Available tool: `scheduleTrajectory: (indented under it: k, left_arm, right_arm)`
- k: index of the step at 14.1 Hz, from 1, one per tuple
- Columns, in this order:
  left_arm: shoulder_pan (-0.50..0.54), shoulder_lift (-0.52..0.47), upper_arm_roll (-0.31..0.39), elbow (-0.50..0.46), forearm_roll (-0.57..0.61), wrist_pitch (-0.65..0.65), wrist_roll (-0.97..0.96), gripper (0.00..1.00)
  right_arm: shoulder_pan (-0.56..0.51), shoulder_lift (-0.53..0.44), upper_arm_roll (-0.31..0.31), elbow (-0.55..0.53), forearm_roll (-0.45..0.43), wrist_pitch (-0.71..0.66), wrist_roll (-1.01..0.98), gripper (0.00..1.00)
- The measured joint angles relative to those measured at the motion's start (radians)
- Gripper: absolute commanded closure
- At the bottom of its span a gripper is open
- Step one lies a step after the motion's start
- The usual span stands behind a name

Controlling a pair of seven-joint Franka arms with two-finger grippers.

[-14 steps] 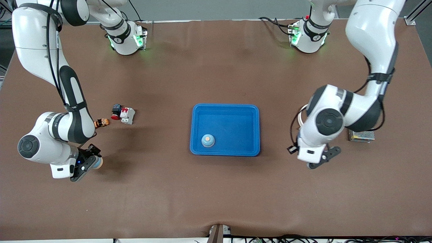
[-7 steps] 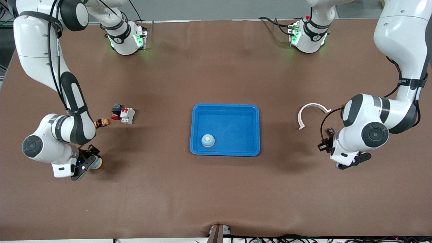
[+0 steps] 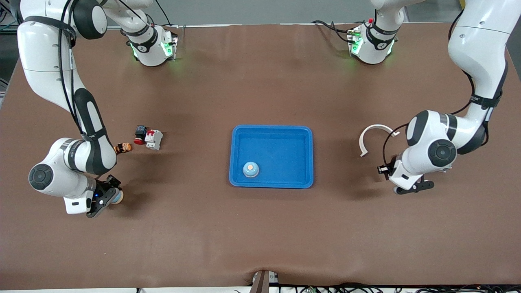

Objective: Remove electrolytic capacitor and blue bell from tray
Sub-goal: 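Carry the bell with the right gripper while the left gripper lifts the capacitor, then lower the bell with the right gripper while the left gripper places the capacitor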

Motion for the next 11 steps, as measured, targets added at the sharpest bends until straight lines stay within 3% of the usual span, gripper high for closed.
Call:
scheduleTrajectory:
  k: [1,8,11]
  left_arm:
    - [0.002,-0.01,0.0,-0.027,0.0,0.018,0.018,1.0]
    - [0.007,-0.043,-0.001,-0.137,0.0,0.1,0.107,1.0]
    - [0.008,-0.043,-0.001,-0.202,0.0,0.178,0.107,1.0]
  right_arm:
    - [-0.001,0.001,0.0,0.0,0.0,0.0,0.0,0.0]
    - [-0.002,0.001,0.006,0.011,0.022,-0.005,0.001,0.0]
    - [-0.002,-0.001,0.014,0.063,0.055,-0.099,0.019,0.0]
